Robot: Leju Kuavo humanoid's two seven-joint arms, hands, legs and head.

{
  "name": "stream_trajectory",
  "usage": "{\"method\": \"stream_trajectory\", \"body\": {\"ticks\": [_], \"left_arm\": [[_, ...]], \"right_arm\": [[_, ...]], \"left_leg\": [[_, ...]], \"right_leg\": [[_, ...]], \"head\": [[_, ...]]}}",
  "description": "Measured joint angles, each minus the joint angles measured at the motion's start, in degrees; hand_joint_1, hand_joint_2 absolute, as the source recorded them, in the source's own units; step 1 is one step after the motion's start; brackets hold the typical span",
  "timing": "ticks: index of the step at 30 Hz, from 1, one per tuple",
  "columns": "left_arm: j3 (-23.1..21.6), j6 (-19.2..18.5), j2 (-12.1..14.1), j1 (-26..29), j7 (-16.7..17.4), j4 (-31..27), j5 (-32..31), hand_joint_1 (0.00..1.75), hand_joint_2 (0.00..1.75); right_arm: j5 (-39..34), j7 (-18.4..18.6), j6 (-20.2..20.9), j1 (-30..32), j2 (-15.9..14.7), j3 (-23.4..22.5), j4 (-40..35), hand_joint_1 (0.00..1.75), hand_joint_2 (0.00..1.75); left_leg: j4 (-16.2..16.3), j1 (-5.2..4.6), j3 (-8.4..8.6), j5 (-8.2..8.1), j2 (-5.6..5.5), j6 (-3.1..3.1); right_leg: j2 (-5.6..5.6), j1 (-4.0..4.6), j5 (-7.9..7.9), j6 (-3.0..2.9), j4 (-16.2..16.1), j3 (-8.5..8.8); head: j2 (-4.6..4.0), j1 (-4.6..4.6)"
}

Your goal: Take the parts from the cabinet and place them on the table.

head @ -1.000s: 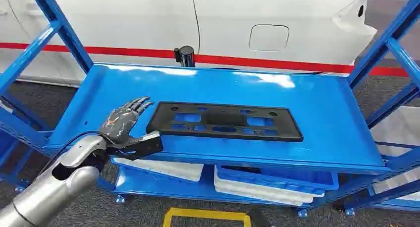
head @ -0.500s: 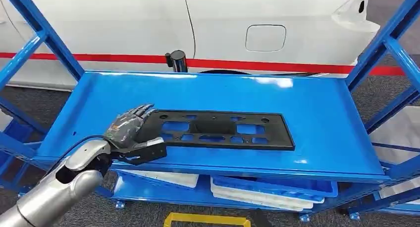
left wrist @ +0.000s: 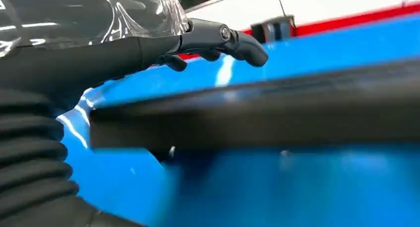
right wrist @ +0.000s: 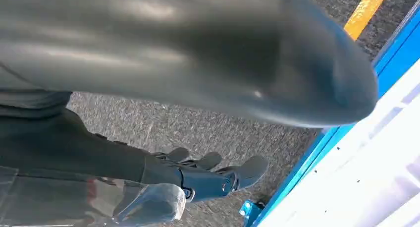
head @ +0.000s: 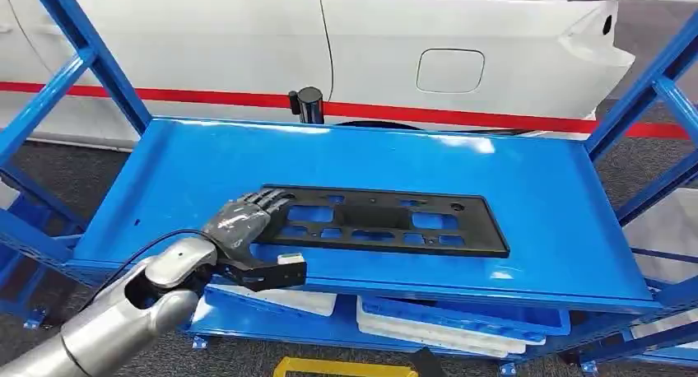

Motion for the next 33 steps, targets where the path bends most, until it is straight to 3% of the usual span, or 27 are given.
{"method": "stream_trajectory", "body": {"ticks": [2, 3, 4, 7, 8, 9, 10, 12, 13, 14, 15, 16, 17, 18, 19, 22, 24, 25, 26, 28, 29, 30, 32, 33], "left_arm": [[-0.94, -0.77, -1.0, -0.16, -0.11, 1.27, -1.87, 0.0, 1.75], [-1.14, -0.83, -1.4, -0.46, -0.09, 1.78, -2.37, 0.0, 1.75], [-1.34, -0.99, -1.73, -0.94, -0.09, 2.41, -2.85, 0.0, 1.75], [-1.95, -1.23, -2.73, -1.92, -0.13, 4.55, -3.48, 0.0, 1.75], [-2.01, -1.23, -2.95, -2.25, -0.26, 5.09, -3.57, 0.0, 1.75], [-2.06, -1.27, -3.17, -2.63, -0.26, 5.84, -3.48, 0.0, 1.75], [-2.06, -1.36, -3.32, -3.05, -0.2, 6.83, -3.13, 0.0, 1.75], [-1.97, -1.33, -3.69, -3.92, -0.02, 8.93, -1.9, 0.0, 1.75], [-1.86, -1.09, -3.82, -4.21, -0.02, 10.07, -0.69, 0.0, 1.75], [-1.77, -0.76, -3.91, -4.54, -0.07, 11.04, 0.5, 0.0, 1.75], [-1.6, -0.42, -4.11, -4.93, -0.07, 12.24, 1.61, 0.0, 1.75], [-1.29, -0.33, -4.2, -5.35, -0.07, 13.06, 2.32, 0.0, 1.75], [-0.9, -0.26, -4.19, -5.75, -0.07, 13.95, 3.05, 0.0, 1.75], [-0.57, -0.29, -4.19, -6.19, 0.11, 14.62, 3.58, 0.0, 1.75], [-0.26, -0.42, -4.19, -6.74, 0.28, 15.31, 3.98, 0.0, 1.75], [0.7, -1.1, -3.95, -7.66, 1.03, 17.67, 4.85, 0.0, 1.75], [0.92, -1.66, -3.91, -7.91, 1.49, 18.64, 5.2, 0.0, 1.75], [0.92, -1.75, -3.91, -8.01, 1.49, 19.13, 5.35, 0.07, 1.75], [0.98, -1.75, -3.91, -8.18, 1.49, 19.74, 5.39, 1.75, 1.75], [1.05, -1.77, -3.89, -8.18, 1.49, 21.03, 5.37, 1.75, 1.75], [1.07, -1.75, -3.89, -8.16, 1.53, 21.49, 5.33, 1.75, 1.75], [1.05, -1.75, -3.89, -8.15, 1.64, 21.91, 5.28, 1.75, 1.75], [1.0, -1.53, -3.87, -8.09, 1.81, 22.69, 5.29, 1.75, 1.75], [1.03, -1.27, -3.8, -8.15, 1.83, 22.95, 5.37, 1.75, 1.75]], "right_arm": [[0.0, 0.13, 0.0, -0.12, 0.0, 0.0, 0.0, 0.0, 0.0], [0.0, 0.17, 0.0, -0.2, 0.02, 0.04, 0.0, 0.0, 0.0], [-0.02, 0.28, 0.0, -0.33, 0.09, 0.13, 0.0, 0.0, 0.0], [-0.07, 0.52, 0.0, -0.36, 0.13, 0.52, 0.0, 0.0, 0.0], [-0.07, 0.59, 0.0, -0.4, 0.17, 0.55, 0.0, 0.0, 0.0], [-0.07, 0.68, 0.0, -0.46, 0.17, 0.61, 0.0, 0.0, 0.0], [-0.04, 0.7, 0.0, -0.56, 0.17, 0.74, 0.0, 0.0, 0.0], [-0.04, 0.74, 0.0, -0.58, 0.2, 1.05, 0.0, 0.0, 0.0], [-0.07, 0.79, 0.0, -0.56, 0.22, 1.24, 0.0, 0.0, 0.0], [-0.07, 0.79, 0.0, -0.55, 0.22, 1.33, 0.0, 0.0, 0.0], [-0.09, 0.79, 0.0, -0.57, 0.22, 1.35, 0.0, 0.0, 0.0], [-0.09, 0.81, 0.0, -0.58, 0.22, 1.38, 0.0, 0.0, 0.0], [-0.09, 0.83, 0.0, -0.58, 0.28, 1.42, 0.0, 0.0, 0.0], [-0.09, 0.85, 0.0, -0.59, 0.33, 1.46, 0.0, 0.0, 0.0], [-0.09, 0.85, 0.0, -0.67, 0.46, 1.49, 0.0, 0.0, 0.0], [-0.13, 0.87, 0.0, -0.68, 0.7, 1.99, 0.0, 0.0, 0.0], [-0.18, 0.92, 0.0, -0.62, 0.68, 2.32, 0.0, 0.0, 0.0], [-0.26, 0.92, 0.0, -0.65, 0.68, 2.36, 0.0, 0.0, 0.0], [-0.28, 0.92, 0.0, -0.63, 0.68, 2.4, 0.0, 0.0, 0.0], [-0.37, 0.96, 0.0, -0.46, 0.55, 2.56, 0.02, 0.0, 0.0], [-0.42, 0.96, 0.0, -0.41, 0.55, 2.62, 0.02, 0.0, 0.0], [-0.44, 0.96, 0.0, -0.4, 0.48, 2.73, 0.02, 0.0, 0.0], [-0.48, 0.94, 0.0, -0.51, 0.37, 2.82, 0.02, 0.0, 0.0], [-0.52, 0.92, 0.0, -0.51, 0.37, 2.86, 0.02, 0.0, 0.0]], "left_leg": [[0.03, 0.12, 0.42, -0.36, -0.13, -0.42], [0.04, 0.05, 0.44, -0.54, -0.2, -0.7], [0.39, -0.37, 0.23, -0.82, -0.33, -1.11], [-0.23, 0.0, 0.57, -0.76, -0.34, -1.9], [0.02, 0.2, 0.46, -1.2, -0.27, -2.23], [1.64, 0.2, -0.13, -2.26, -0.07, -2.37], [5.51, 0.22, -1.74, -4.34, -0.01, -2.51], [15.5, 0.17, -6.57, -8.45, -0.02, -2.7], [18.92, 0.15, -8.3, -9.19, -0.03, -2.67], [19.26, 0.09, -8.62, -8.62, -0.02, -2.58], [16.74, -0.03, -7.45, -7.01, -0.02, -2.28], [12.26, -0.31, -5.23, -4.87, -0.02, -1.88], [6.45, -0.62, -2.15, -2.59, 0.02, -1.2], [1.74, -1.19, 0.55, -1.31, 0.15, -0.37], [-0.33, -1.55, 1.16, -1.18, 0.05, 0.05], [-0.53, -1.84, 1.05, -0.76, -0.02, 0.75], [-2.43, -1.19, 2.49, 0.74, -0.02, 0.61], [-2.67, -1.1, 2.55, 0.98, 0.06, 0.87], [-2.66, -1.06, 2.5, 1.01, 0.07, 0.87], [-2.62, -1.06, 2.51, 0.98, 0.09, 0.82], [-2.61, -1.0, 2.54, 0.97, 0.07, 0.8], [-2.6, -0.87, 2.58, 0.95, 0.02, 0.77], [-2.36, -0.48, 2.72, 0.69, -0.06, 0.24], [-2.09, -0.53, 2.73, 0.47, -0.09, -0.21]], "right_leg": [[-0.04, -0.34, 4.87, 0.05, -10.23, 5.1], [-0.05, -0.43, 5.28, 0.05, -13.71, 6.73], [0.08, -0.04, 5.02, -0.3, -14.73, 7.23], [0.12, 0.27, 4.94, -1.42, -14.6, 7.19], [0.08, 0.01, 5.15, -1.92, -14.91, 7.41], [0.07, 0.04, 5.1, -2.11, -14.89, 7.56], [0.07, 0.08, 5.03, -2.45, -14.89, 7.64], [0.05, 0.31, 4.92, -2.73, -14.88, 7.76], [0.04, 0.44, 4.9, -2.81, -14.88, 7.86], [0.04, 0.55, 4.86, -2.87, -14.89, 8.03], [0.05, 0.67, 4.84, -2.9, -14.89, 8.21], [0.06, 0.75, 4.84, -2.9, -14.89, 8.4], [0.09, 0.82, 4.83, -2.9, -14.9, 8.59], [0.09, 0.75, 4.84, -2.9, -14.92, 8.72], [0.11, 1.17, 4.75, -2.75, -14.72, 8.71], [-0.15, 0.59, 5.06, -1.87, -15.26, 8.81], [-0.2, 0.72, 4.4, -1.41, -14.57, 8.84], [-0.2, 0.8, 2.39, -1.14, -12.01, 7.72], [-0.2, 0.61, -0.09, -0.84, -7.51, 5.75], [-0.21, 0.25, -3.27, -0.22, 0.96, 1.96], [-0.22, 0.15, -3.03, -0.04, 1.83, 1.56], [-0.22, -0.01, -1.66, 0.12, 0.26, 2.3], [-0.26, -0.33, 3.24, 0.39, -9.6, 7.31], [-0.33, -0.57, 4.8, 0.66, -14.64, 10.07]], "head": [[0.0, 0.02], [0.0, 0.02], [0.0, 0.07], [0.0, -0.07], [0.0, -0.07], [0.0, -0.13], [0.0, -0.17], [0.0, -0.22], [0.0, -0.22], [0.0, -0.22], [0.0, -0.22], [0.0, -0.22], [0.0, -0.22], [0.0, -0.22], [0.0, -0.22], [0.0, -0.24], [0.0, -0.17], [0.0, -0.13], [0.0, -0.07], [0.0, -0.07], [0.0, -0.04], [0.0, -0.02], [0.0, -0.02], [0.0, -0.02]]}}
